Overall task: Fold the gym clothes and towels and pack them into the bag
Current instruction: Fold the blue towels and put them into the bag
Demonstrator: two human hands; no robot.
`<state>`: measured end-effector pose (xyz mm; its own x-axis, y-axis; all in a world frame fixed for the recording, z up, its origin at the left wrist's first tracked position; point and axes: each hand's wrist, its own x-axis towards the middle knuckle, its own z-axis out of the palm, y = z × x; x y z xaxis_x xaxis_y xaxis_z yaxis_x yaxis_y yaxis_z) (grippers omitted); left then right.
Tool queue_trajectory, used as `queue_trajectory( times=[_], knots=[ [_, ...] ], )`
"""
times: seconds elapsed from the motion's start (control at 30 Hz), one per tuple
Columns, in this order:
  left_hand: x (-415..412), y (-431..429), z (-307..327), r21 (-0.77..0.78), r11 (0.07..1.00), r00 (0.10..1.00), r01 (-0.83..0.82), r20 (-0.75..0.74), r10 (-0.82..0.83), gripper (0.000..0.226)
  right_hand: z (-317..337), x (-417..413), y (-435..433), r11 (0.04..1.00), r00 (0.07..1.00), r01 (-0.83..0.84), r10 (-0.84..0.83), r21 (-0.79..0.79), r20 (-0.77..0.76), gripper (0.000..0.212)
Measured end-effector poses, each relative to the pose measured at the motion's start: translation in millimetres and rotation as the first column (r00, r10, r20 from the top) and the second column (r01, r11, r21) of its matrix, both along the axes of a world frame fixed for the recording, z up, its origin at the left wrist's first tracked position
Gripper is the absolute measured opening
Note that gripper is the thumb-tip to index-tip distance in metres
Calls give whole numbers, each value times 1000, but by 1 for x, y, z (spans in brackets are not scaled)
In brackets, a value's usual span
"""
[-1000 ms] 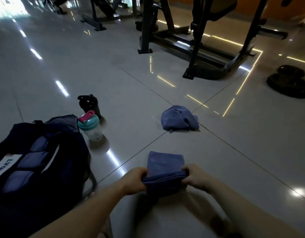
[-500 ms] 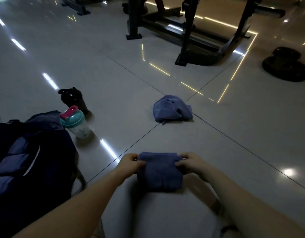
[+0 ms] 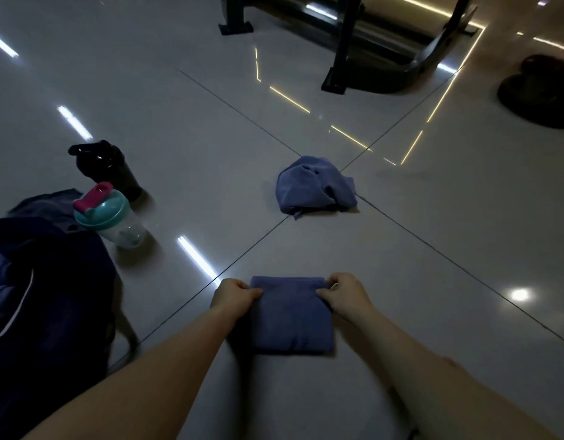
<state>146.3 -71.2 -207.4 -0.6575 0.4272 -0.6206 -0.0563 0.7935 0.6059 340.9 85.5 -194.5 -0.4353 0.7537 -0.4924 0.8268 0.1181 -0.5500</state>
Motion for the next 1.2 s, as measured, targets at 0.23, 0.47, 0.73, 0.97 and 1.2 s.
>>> queue_trajectory(
  times=[0.23, 0.47, 0.73, 0.97, 1.2],
  knots=[
    [4, 2, -2, -81, 991, 984, 107, -138, -117, 28, -7, 1, 0, 1000, 1000, 21, -21, 15, -1, 17],
    [8, 0, -2, -74, 975, 924, 209, -310, -222, 29, -8, -1, -2, 995, 998, -48, 44, 90, 50, 18],
    [14, -6, 1, -62, 974, 819, 219, -532, -218, 25, 0, -4, -2, 955, 971, -141, 82, 260, 225, 29],
    [33, -6, -20, -157, 696, 327, 701, -796, -509, 43, -23, 0, -38, 534, 833, -466, 534, 705, 146, 23],
    [27, -10, -39, -354, 632, 312, 690, -642, -700, 69, -51, 12, -40, 539, 723, -684, 588, 491, 362, 61]
  ],
)
